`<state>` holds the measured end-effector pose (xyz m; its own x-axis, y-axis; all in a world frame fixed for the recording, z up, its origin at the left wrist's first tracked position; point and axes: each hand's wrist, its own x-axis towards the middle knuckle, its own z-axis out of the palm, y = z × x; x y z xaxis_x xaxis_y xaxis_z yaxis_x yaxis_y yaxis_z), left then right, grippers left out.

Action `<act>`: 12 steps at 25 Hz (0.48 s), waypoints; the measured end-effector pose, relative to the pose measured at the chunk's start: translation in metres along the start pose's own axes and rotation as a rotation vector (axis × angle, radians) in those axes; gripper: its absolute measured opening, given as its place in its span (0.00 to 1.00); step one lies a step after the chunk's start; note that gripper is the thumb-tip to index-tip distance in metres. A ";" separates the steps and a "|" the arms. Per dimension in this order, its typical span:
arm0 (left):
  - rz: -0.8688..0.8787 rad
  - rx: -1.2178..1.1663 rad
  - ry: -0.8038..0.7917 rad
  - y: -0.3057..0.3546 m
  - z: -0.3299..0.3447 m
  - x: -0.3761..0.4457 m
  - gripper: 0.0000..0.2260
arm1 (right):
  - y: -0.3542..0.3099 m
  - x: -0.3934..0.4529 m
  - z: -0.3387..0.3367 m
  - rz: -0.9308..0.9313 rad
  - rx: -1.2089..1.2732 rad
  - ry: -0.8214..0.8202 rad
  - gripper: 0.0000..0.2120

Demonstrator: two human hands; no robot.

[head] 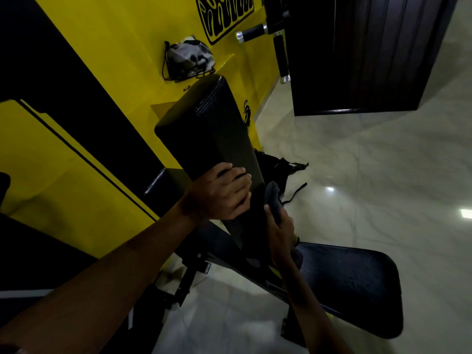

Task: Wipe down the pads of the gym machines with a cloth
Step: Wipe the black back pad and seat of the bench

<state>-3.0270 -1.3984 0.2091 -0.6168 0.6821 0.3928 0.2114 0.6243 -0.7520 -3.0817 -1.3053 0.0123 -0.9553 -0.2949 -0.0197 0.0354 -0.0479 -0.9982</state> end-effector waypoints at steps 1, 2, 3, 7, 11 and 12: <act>-0.004 0.000 0.003 0.000 0.000 0.001 0.12 | 0.005 -0.006 0.002 -0.064 -0.022 -0.005 0.23; -0.006 -0.009 0.006 0.001 0.000 0.001 0.12 | 0.013 -0.014 0.001 -0.092 -0.024 -0.016 0.24; -0.003 -0.015 0.011 0.001 0.000 0.000 0.12 | 0.019 -0.021 -0.001 -0.079 -0.016 -0.037 0.23; -0.003 -0.005 0.032 0.001 0.002 0.000 0.12 | 0.017 0.005 -0.005 0.224 0.019 -0.044 0.19; -0.003 -0.002 0.010 0.000 0.003 -0.002 0.12 | -0.007 0.008 0.002 -0.057 -0.123 0.002 0.26; -0.001 -0.006 0.001 0.000 0.003 -0.002 0.12 | -0.002 -0.004 0.002 -0.139 -0.133 0.001 0.27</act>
<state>-3.0278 -1.4011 0.2061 -0.6163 0.6816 0.3945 0.2149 0.6275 -0.7484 -3.0770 -1.3062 0.0141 -0.9484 -0.2938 0.1190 -0.1360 0.0381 -0.9900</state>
